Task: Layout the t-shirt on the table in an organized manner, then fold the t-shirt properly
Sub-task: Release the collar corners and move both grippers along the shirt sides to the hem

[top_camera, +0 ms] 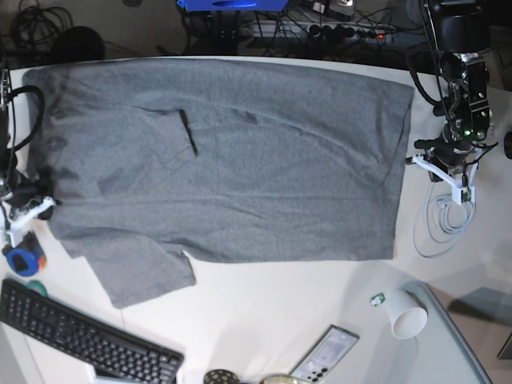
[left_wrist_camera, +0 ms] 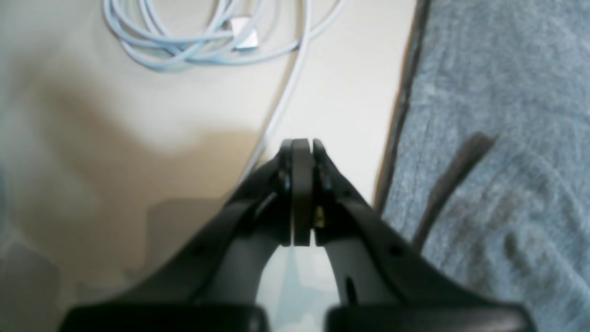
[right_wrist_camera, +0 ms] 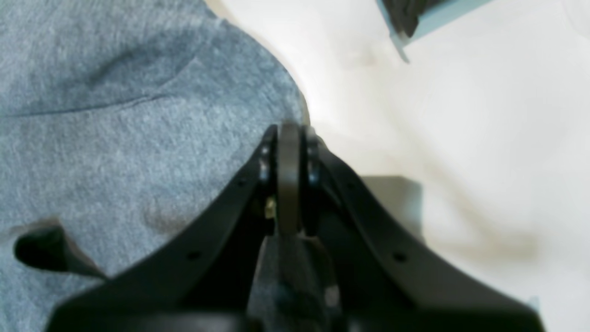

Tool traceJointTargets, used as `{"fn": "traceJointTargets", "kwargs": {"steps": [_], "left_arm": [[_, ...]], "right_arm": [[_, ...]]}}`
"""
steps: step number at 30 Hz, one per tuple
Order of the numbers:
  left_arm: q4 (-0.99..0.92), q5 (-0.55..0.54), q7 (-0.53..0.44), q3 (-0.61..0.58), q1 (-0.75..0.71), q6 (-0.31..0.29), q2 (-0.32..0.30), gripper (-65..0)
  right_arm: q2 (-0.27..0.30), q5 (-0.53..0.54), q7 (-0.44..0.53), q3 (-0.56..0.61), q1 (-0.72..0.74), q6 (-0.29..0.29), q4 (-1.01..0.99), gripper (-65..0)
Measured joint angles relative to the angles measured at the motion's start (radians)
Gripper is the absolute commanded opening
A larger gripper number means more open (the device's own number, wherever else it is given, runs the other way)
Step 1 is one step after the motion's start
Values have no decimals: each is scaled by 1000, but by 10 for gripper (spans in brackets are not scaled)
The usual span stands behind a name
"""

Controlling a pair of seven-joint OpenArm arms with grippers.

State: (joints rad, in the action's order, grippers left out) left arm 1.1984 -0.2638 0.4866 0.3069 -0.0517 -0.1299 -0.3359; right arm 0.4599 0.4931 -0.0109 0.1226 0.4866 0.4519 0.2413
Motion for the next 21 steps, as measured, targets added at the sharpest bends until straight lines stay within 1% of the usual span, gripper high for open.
{"fn": "traceJointTargets", "kwargs": {"steps": [2,6,8,9,12,14,16,18,21], "left_arm": [[-23,-2,-2,-1,28,-1,0,-650],[-61,-2,2,-2,79,0,3,-650],[-76,-3,4,-2,103,0,3,-650],[-85,0,4,-2,119,0,4,-627],[-134,-3,4,-2,183,0,3,-444],[-198,-3,-1,0,238,0,3,-357],[-285,-5,0,-2,295,0,3,-304],[-375,-6,-2,-2,346,0,4,-275],[-477,-2,-5,-56,398,2,8,-267]], "right_arm": [[0,-1,-16,-1,-11,0,42,-650],[2,0,-14,-5,-39,0,135,-650],[2,0,-20,-5,-48,0,146,-650],[1,3,-34,-5,-50,0,148,-650],[2,-1,-47,-5,-64,0,147,-650],[-1,0,-51,-5,-66,0,147,-650],[-2,1,-49,-5,-63,0,147,-650],[-1,0,-43,-5,-63,0,148,-650],[0,3,-45,-5,-64,1,147,-650]]}}
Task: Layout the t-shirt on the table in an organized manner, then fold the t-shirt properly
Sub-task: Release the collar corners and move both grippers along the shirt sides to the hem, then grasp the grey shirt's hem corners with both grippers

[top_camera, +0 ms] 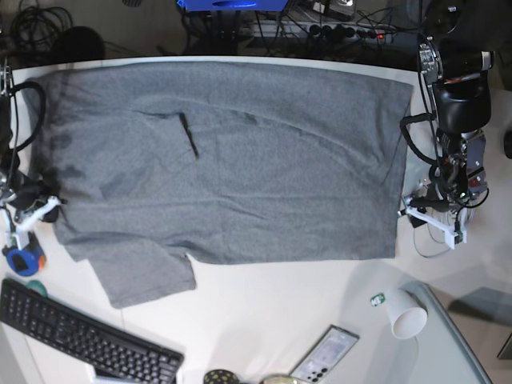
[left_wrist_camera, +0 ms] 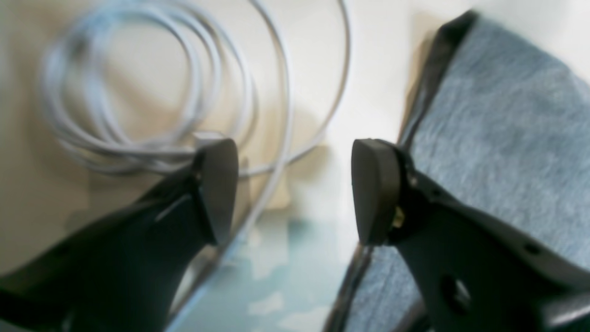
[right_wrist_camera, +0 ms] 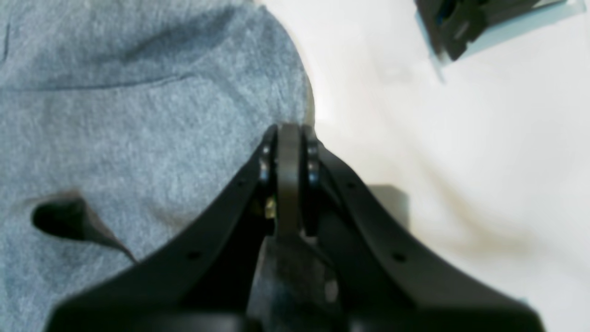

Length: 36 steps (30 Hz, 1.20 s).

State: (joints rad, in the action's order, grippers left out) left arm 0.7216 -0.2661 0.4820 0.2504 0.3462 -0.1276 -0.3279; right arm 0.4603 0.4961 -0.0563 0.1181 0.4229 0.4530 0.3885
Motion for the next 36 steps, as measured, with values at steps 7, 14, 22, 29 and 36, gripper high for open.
{"fn": "traceJointTargets", "kwargs": {"steps": [7,14,22,29,36], "left_arm": [[-14,-3,-3,-68,25,-90,46,-267],[24,-2,4,-68,11,-86,39,-275],[37,2,-45,-69,-71,-83,-45,-275],[-91,-26,-241,-68,-94,-103,-103,-275],[-24,-3,-186,18,-111,-90,-127,-275]], "right_arm": [[0,-3,-3,0,0,0,0,-650],[0,-3,-4,0,0,-1,0,-650],[0,-2,-3,0,0,0,0,-650],[1,-3,-72,0,-31,0,133,-650],[2,-4,-117,0,-52,-1,200,-650]]}}
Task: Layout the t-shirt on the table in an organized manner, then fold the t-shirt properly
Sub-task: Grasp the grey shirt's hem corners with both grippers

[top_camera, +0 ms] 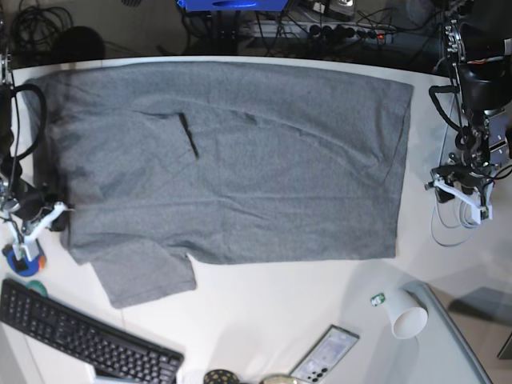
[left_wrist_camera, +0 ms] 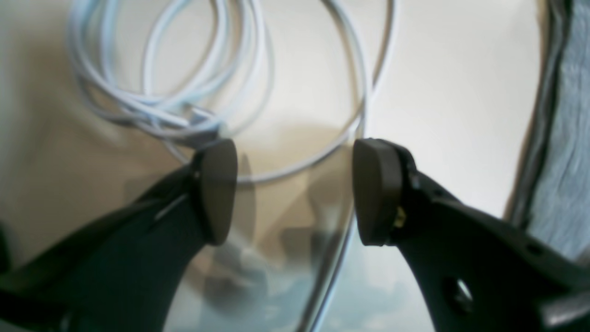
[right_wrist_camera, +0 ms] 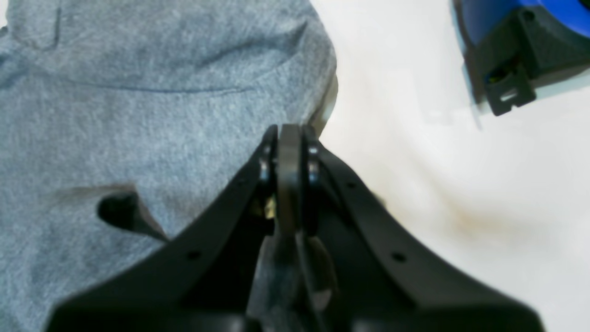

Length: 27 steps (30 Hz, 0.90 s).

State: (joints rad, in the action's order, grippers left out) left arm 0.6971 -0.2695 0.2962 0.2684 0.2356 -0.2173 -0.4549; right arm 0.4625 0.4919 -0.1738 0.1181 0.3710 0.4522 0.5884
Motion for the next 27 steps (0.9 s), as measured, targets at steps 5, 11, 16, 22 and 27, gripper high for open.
{"fn": "traceJointTargets", "kwargs": {"steps": [5,11,16,22,27], "left_arm": [[249,1,222,115,4,8,38,-275],[307,1,246,104,14,-8,166,-267],[193,6,234,64,65,0,183,-265],[46,7,189,55,100,0,188,-265],[-77,6,70,55,154,1,203,-265]], "right_arm": [[0,1,4,0,0,0,-2,-650],[0,1,4,0,-1,0,-2,-650],[0,2,5,0,0,0,-2,-650],[0,1,4,0,-1,0,-1,-650],[0,2,5,0,-1,0,-2,-650]]}}
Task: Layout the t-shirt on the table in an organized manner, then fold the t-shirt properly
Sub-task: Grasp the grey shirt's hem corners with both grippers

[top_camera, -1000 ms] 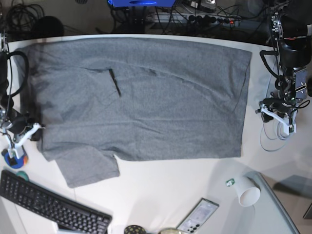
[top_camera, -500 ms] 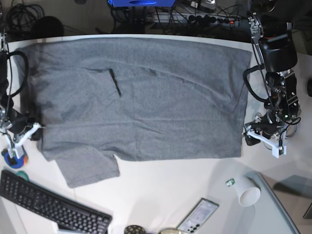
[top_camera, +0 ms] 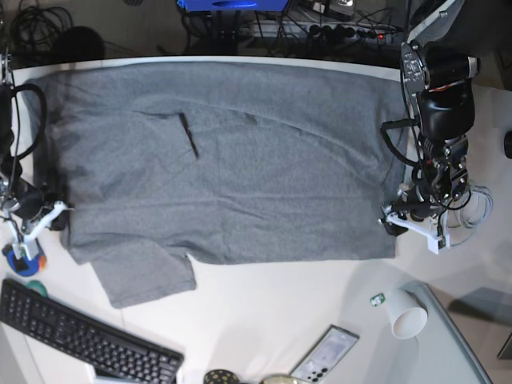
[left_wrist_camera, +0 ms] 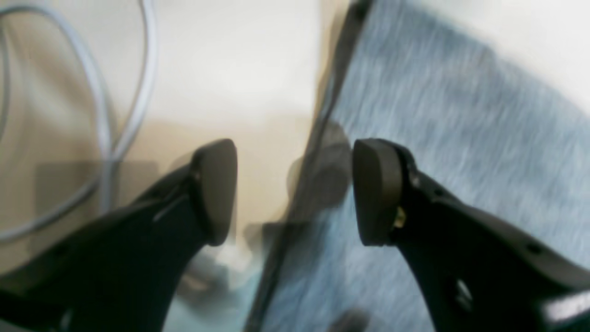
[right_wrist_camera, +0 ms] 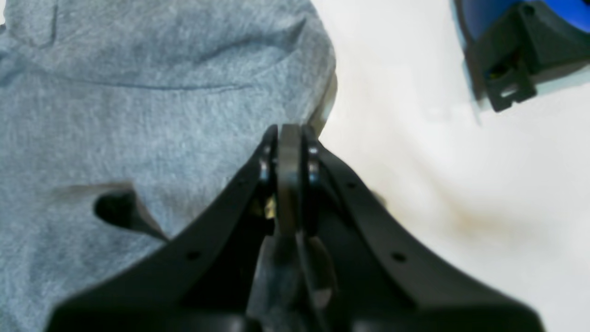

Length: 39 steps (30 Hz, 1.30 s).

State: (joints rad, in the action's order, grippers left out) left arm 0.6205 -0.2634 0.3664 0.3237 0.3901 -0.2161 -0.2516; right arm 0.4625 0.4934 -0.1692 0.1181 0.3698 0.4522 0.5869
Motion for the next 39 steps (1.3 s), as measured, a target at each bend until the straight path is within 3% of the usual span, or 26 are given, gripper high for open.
{"fn": "traceJointTargets", "kwargs": {"steps": [3,7,10,12,13,16,22,27,30,33,37,39], "left_arm": [[-86,-6,-71,0,40,-3,6,-275],[-140,-12,-128,-103,61,-27,-1,-293],[-140,-20,-138,-129,59,-28,7,-454],[-142,-24,-132,-129,56,-30,7,-635],[-144,-26,-133,-129,55,-33,7,-650],[-134,-28,-118,-129,55,-44,3,-650],[151,-3,92,-135,-42,-39,18,-650],[457,-9,194,-133,-125,-39,10,-650],[569,-10,262,-135,-184,-40,14,-650],[654,-6,321,-133,-245,-46,15,-650],[768,-13,326,-72,-306,-47,18,-650],[803,-5,328,-49,-338,-85,16,-650]], "right_arm": [[0,-1,-1,0,0,0,0,-650],[0,0,0,0,0,0,0,-650],[0,0,0,0,0,0,0,-650],[0,0,-1,0,0,0,0,-650],[0,0,-1,0,0,0,0,-650],[0,0,0,0,0,0,0,-650],[-2,3,0,-9,-2,0,3,-650],[0,-1,-3,-158,-68,0,83,-650],[2,-2,-13,-190,-121,0,166,-650],[-12,0,-72,-236,-178,4,254,-650],[-32,-1,-121,-338,-272,10,396,-650],[-48,-3,-178,-384,-308,38,460,-650]]}}
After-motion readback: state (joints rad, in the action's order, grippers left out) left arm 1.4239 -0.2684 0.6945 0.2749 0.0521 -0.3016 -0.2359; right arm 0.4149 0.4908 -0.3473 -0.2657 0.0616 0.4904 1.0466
